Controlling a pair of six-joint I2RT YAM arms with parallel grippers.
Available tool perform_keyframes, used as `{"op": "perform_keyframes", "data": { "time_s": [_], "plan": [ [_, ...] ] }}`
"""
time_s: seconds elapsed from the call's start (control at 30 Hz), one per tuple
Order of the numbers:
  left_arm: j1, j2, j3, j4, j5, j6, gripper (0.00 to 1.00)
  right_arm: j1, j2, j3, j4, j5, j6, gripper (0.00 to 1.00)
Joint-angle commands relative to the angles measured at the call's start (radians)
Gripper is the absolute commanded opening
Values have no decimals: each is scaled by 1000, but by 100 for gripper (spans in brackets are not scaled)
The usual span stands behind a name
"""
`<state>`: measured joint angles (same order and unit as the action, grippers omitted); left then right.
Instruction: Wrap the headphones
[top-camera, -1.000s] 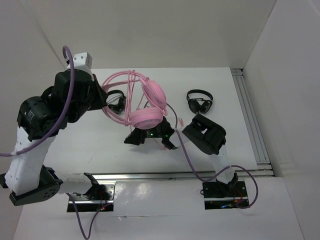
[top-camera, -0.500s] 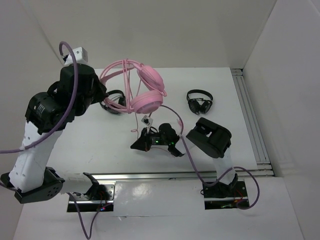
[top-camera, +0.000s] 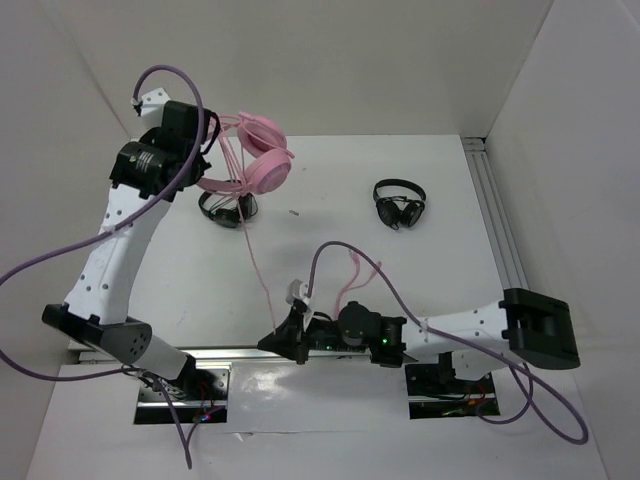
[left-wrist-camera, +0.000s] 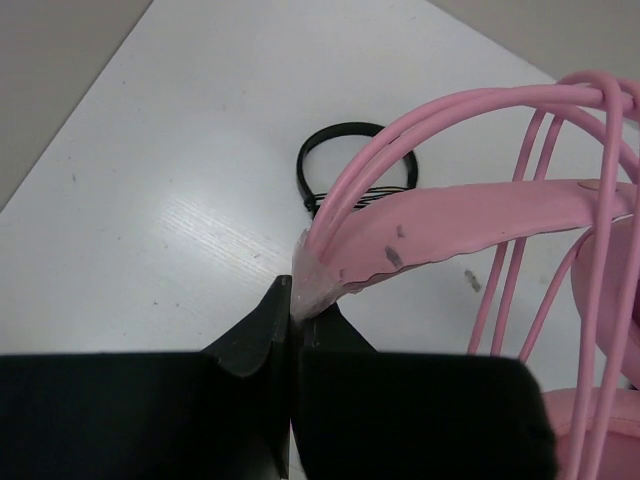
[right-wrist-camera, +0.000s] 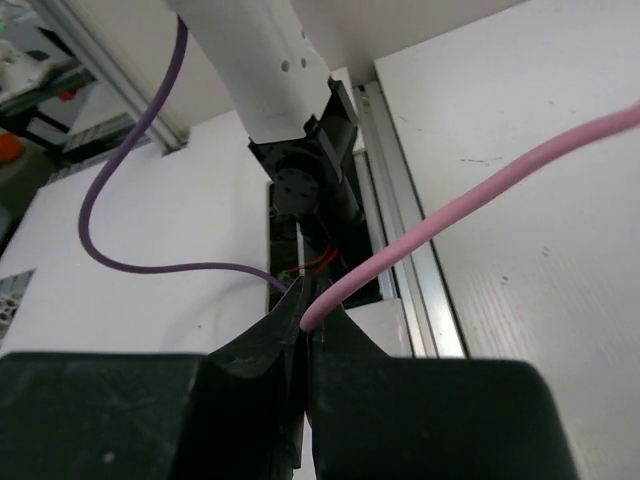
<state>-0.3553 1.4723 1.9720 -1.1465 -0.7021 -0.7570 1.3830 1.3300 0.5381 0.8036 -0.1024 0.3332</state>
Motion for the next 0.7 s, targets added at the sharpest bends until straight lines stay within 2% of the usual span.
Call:
{"op": "perform_keyframes", "data": {
  "time_s": [0.0,0.17,0.27,0.37,0.47,0.63,0.67],
  "plan": [
    [29,14,-57,160,-54,-1,0,62,-108,48,-259,244,-114,0],
    [38,25,-215,191,-54,120,0,76,-204,210,-604,426,-253,0],
    [38,-59,-384,267,-2,191,0,76,-215,336,-784,596,-327,0],
    [-8,-105,-510,321,-9,252,0,18,-215,420,-860,715,-390,0],
    [-97,-115,-602,321,-86,275,0,-79,-215,529,-929,670,-425,0],
    [-247,-113,-700,312,-45,326,0,-166,-201,625,-940,731,-540,0],
    [-272,-147,-737,324,-45,335,0,-223,-192,638,-952,731,-540,0]
  ]
}}
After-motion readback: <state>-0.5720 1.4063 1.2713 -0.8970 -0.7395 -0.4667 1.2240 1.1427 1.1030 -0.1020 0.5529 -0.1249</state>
